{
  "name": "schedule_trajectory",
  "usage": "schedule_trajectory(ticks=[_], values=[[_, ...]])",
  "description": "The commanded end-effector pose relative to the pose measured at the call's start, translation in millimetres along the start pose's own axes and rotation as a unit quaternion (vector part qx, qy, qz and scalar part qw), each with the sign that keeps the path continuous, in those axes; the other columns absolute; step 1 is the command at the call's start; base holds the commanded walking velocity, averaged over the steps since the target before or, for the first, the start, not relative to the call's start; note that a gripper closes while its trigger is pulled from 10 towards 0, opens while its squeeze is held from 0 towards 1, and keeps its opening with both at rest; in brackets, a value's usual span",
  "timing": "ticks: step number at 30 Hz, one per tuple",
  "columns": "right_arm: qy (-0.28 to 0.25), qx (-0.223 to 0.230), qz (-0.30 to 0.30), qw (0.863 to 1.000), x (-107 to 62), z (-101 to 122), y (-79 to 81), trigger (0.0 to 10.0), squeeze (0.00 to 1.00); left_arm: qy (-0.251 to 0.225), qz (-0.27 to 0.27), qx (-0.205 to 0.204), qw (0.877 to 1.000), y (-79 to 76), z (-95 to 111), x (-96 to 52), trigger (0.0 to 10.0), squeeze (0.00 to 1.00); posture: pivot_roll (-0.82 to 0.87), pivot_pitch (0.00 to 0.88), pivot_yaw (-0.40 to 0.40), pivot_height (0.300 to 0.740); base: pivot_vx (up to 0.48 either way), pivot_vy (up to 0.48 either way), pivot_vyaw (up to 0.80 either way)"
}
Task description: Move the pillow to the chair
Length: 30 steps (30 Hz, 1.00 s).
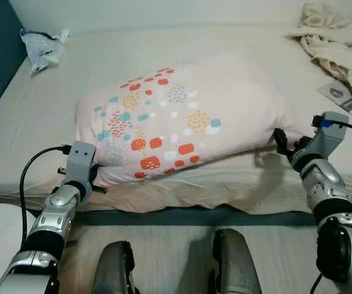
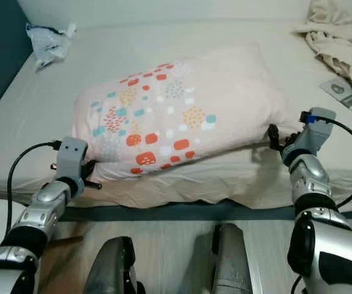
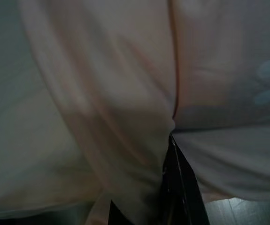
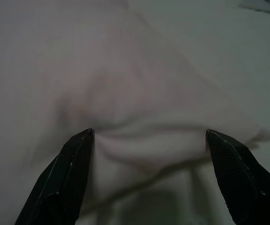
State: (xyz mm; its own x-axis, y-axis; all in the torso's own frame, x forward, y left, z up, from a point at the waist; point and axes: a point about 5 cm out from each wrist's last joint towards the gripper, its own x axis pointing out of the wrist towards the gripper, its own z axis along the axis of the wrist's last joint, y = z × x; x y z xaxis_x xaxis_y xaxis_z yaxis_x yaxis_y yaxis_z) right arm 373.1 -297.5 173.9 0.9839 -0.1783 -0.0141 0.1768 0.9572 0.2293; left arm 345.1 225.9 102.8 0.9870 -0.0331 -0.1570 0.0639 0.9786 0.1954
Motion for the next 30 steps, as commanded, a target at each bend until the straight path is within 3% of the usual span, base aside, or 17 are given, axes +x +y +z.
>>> schedule_trajectory(ticks=[1, 6, 7, 8, 9, 10, 11, 14, 16, 24, 28, 29, 30], values=[[-0.021, 0.028, -0.007, 0.999, 0.6, 7.9, -3.9, 10.0, 1.00, 0.022, 0.037, 0.002, 0.999, 17.8, -10.9, -8.1, 0.0, 0.00, 0.10, 0.338, 0.043, 0.582, 0.000, 0.000, 0.00], [-0.041, 0.077, -0.032, 0.996, 1.9, 18.2, -9.3, 10.0, 0.98, 0.014, 0.042, 0.007, 0.999, 18.8, -9.4, -10.8, 0.0, 0.00, 0.11, 0.329, 0.046, 0.582, 0.000, 0.000, 0.00], [-0.042, 0.103, -0.045, 0.993, 1.4, 18.0, -12.6, 10.0, 0.64, 0.010, 0.046, 0.007, 0.999, 18.8, -8.9, -11.5, 0.0, 0.00, 0.12, 0.327, 0.051, 0.582, 0.000, 0.000, 0.00], [-0.042, 0.103, -0.045, 0.993, 1.4, 18.0, -12.6, 10.0, 0.64, 0.010, 0.046, 0.007, 0.999, 18.8, -8.9, -11.5, 0.0, 0.00, 0.12, 0.327, 0.051, 0.582, 0.000, 0.000, 0.00], [-0.042, 0.117, -0.050, 0.991, 1.2, 17.5, -13.7, 10.0, 0.00, 0.010, 0.047, 0.007, 0.999, 18.5, -8.5, -11.5, 0.0, 0.00, 0.13, 0.326, 0.056, 0.582, 0.000, 0.000, 0.00], [-0.028, 0.156, -0.057, 0.986, 1.0, 11.8, -13.7, 10.0, 0.00, 0.009, 0.044, 0.008, 0.999, 16.3, -7.9, -11.9, 0.0, 0.00, 0.15, 0.331, 0.064, 0.582, 0.000, 0.000, 0.00], [-0.028, 0.156, -0.057, 0.986, 1.0, 11.8, -13.7, 10.0, 0.00, 0.009, 0.044, 0.008, 0.999, 16.3, -7.9, -11.9, 0.0, 0.00, 0.15, 0.331, 0.064, 0.582, 0.000, 0.000, 0.00], [0.004, 0.230, -0.055, 0.972, 1.2, -4.2, -5.4, 10.0, 0.00, 0.007, 0.029, 0.018, 0.999, 9.9, -5.9, -12.5, 0.0, 0.00, 0.17, 0.339, 0.072, 0.582, 0.000, 0.000, 0.00], [0.010, 0.247, -0.049, 0.968, 1.5, -8.6, -0.9, 10.0, 0.00, 0.006, 0.029, 0.018, 0.999, 9.9, -4.5, -12.7, 0.0, 0.00, 0.19, 0.343, 0.077, 0.582, 0.000, 0.000, 0.00], [0.032, 0.287, 0.010, 0.957, 6.0, -21.7, 32.9, 10.0, 0.00, -0.004, 0.046, 0.020, 0.999, 16.9, 2.2, -14.1, 0.0, 0.00, 0.19, 0.348, 0.083, 0.582, 0.000, 0.000, 0.00], [0.023, 0.284, 0.099, 0.953, 10.7, -15.5, 64.0, 10.0, 0.00, -0.005, 0.048, 0.017, 0.999, 14.9, 3.3, -12.7, 0.0, 0.00, 0.18, 0.345, 0.088, 0.582, 0.000, 0.000, 0.00], [0.023, 0.284, 0.099, 0.953, 10.7, -15.5, 64.0, 10.0, 0.00, -0.005, 0.048, 0.017, 0.999, 14.9, 3.3, -12.7, 0.0, 0.00, 0.18, 0.345, 0.088, 0.582, 0.000, 0.000, 0.00], [0.019, 0.280, 0.136, 0.950, 12.1, -12.3, 77.4, 10.0, 0.00, -0.007, 0.047, 0.015, 0.999, 12.1, 4.8, -11.4, 0.0, 0.00, 0.17, 0.345, 0.090, 0.582, 0.000, 0.000, 0.00]])
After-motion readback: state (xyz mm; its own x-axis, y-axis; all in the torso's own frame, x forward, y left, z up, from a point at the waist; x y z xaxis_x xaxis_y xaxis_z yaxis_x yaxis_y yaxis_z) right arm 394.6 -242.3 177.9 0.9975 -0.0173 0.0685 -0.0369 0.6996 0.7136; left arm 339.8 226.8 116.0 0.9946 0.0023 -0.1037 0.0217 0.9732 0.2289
